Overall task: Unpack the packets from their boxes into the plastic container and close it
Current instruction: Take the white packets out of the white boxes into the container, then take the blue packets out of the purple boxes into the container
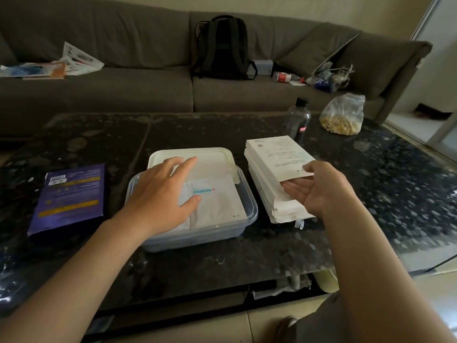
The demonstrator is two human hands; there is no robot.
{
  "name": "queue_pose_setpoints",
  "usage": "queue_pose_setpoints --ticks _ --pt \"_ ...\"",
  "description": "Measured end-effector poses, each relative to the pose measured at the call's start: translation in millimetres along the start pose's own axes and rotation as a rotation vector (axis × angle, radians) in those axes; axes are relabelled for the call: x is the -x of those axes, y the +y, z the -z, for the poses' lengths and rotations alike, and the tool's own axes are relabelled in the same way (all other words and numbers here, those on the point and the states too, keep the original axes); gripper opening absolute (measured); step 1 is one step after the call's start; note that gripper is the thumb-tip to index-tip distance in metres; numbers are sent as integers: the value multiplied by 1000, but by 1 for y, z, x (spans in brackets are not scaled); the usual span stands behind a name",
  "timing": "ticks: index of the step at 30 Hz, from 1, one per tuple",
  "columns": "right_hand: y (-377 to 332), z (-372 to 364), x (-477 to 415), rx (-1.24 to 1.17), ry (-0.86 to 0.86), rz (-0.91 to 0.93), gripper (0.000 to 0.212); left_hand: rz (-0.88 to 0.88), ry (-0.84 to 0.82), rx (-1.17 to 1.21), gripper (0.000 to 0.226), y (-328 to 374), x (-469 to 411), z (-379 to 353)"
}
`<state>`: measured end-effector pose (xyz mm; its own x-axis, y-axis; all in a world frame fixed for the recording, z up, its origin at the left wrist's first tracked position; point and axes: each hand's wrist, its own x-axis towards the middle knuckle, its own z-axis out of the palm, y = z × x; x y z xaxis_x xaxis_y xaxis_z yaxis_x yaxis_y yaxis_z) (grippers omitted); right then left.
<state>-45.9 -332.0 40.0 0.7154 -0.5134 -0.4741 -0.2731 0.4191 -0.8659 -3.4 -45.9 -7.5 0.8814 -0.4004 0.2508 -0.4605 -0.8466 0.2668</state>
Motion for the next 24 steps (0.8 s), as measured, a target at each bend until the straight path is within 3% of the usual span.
queue_pose_setpoints --ticks 4,8,13,24 --pt "-1 3 3 232 41 27 18 17 1 -6 78 0 1 0" --pt "0 8 2 542 139 88 22 29 4 -1 77 -2 1 1" --pt "2 -2 7 682 184 229 30 50 7 12 77 -3 1 5" --pt "39 -103 37 1022 -116 632 36 229 8 10 76 -33 9 32"
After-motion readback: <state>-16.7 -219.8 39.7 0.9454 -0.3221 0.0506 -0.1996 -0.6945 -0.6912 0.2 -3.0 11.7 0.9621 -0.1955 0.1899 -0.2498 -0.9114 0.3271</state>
